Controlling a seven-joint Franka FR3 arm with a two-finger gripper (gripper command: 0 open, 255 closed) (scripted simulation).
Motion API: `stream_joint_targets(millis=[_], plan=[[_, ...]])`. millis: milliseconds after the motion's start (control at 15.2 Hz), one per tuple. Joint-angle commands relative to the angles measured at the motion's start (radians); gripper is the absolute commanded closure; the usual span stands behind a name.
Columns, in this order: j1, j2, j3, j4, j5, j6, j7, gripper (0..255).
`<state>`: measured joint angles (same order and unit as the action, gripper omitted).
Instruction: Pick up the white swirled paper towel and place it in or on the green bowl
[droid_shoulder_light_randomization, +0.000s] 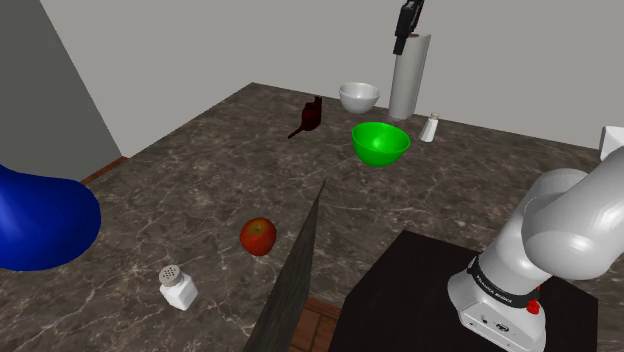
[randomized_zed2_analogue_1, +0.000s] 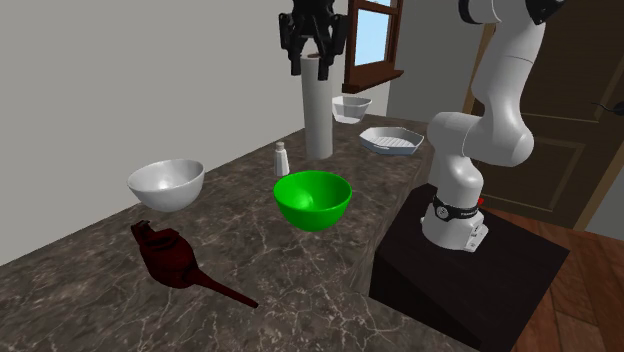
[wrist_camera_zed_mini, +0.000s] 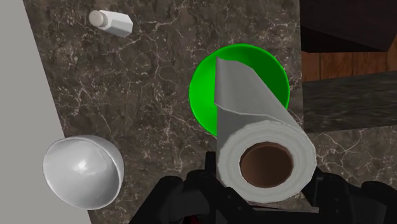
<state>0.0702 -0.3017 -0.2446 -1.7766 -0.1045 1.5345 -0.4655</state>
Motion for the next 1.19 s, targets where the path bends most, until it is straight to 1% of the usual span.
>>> stream_joint_targets(millis=[0,726,1122], plan=[[-0.001,-0.009,0.000,-0.037,-0.002,0.028,0.003,255],[-0.006,-0.046,-0.004,-0.226,-0.012,0.181,0.015,255],[-0.006,-0.046,-0.004,-0.226,-0.012,0.181,0.015,255]])
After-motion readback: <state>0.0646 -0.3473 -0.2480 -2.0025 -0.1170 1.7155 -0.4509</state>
